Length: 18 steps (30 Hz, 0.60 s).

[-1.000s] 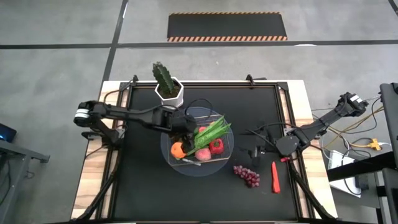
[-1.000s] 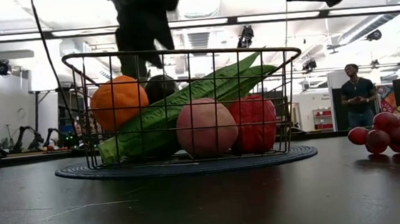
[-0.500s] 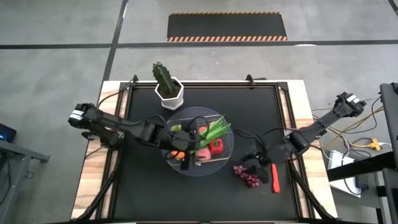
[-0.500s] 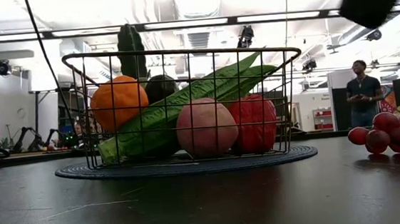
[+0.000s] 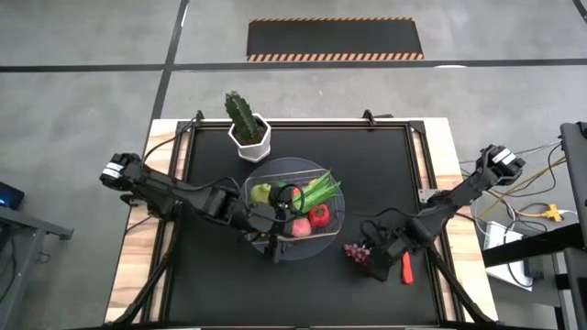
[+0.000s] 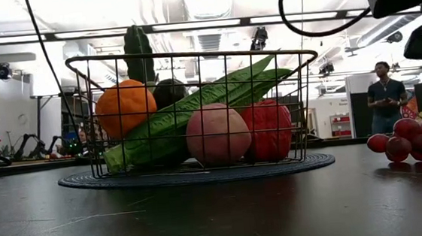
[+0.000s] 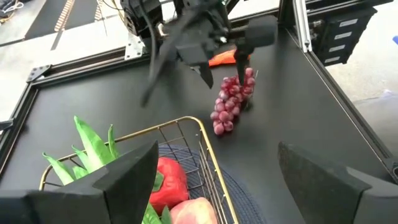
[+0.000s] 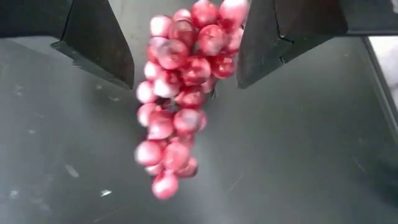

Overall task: Build produce basket
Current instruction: Put the grapes into the wire basket

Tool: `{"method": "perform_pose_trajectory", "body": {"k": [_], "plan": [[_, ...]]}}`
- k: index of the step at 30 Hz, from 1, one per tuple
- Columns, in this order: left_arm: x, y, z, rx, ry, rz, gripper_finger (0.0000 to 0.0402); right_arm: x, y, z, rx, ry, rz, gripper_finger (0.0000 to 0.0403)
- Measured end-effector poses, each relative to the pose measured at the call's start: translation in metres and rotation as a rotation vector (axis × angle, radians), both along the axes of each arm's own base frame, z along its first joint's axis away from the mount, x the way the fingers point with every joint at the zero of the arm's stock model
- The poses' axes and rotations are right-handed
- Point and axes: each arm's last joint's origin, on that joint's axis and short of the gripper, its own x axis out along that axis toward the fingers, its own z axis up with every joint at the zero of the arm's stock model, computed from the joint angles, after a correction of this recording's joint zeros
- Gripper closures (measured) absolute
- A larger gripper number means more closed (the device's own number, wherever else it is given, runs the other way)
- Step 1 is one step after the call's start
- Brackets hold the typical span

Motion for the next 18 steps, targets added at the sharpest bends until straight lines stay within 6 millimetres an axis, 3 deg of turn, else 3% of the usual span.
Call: {"method": "perform_pose_trajectory", "body": {"k": [11, 18], "plan": [[-0.002, -0.004, 0.000, 0.026, -0.010, 0.042, 0.0091, 0.024, 0.017, -0.029, -0.138, 0.147, 0.088, 0.0147], [-0.006, -0.012, 0.001, 0.063, -0.031, 0.111, 0.0091, 0.031, 0.022, -0.047, -0.195, 0.201, 0.136, 0.0191]]}}
